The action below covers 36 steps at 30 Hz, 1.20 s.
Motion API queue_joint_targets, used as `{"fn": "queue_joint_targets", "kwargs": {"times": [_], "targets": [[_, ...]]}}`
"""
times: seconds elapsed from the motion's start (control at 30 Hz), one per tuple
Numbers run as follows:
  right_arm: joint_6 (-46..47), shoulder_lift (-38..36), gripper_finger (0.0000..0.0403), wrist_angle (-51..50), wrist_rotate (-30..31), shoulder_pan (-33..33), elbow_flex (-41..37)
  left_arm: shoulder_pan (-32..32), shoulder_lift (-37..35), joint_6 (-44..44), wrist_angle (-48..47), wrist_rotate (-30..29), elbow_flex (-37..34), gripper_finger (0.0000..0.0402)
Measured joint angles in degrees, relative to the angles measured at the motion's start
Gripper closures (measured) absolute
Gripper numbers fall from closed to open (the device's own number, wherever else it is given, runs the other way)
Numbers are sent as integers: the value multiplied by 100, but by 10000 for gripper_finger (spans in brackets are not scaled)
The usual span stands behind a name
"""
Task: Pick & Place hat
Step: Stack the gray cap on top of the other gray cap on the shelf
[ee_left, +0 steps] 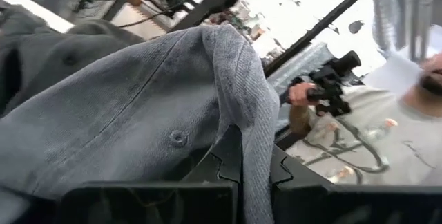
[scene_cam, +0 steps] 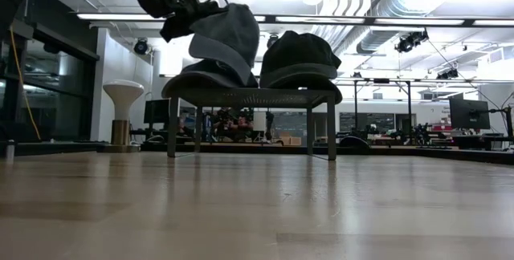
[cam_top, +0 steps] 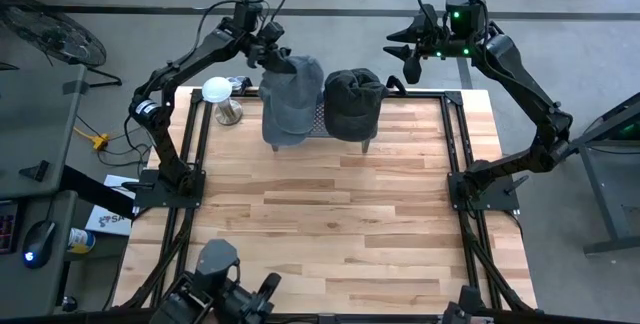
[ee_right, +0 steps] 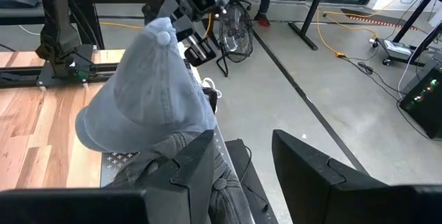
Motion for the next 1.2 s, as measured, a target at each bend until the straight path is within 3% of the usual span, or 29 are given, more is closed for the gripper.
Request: {"fn": "queue_joint_targets", "kwargs": {"times": [0.4,0.67,0.87,1.2], "targets": [[-45,67,263,149,-122,257,0,-2,2,47,-442,-1344,-1,377],[112,387,263,601,-363,657,0,-4,2,132,-501,-1640,-1,311],[120,822,263,875,-863,1058,2,-4,2,152,-547,-2320,-1,261],[117,1760,263,1760,-785,1778,2,-4,2,154,-545,-2528,-1,183]]}}
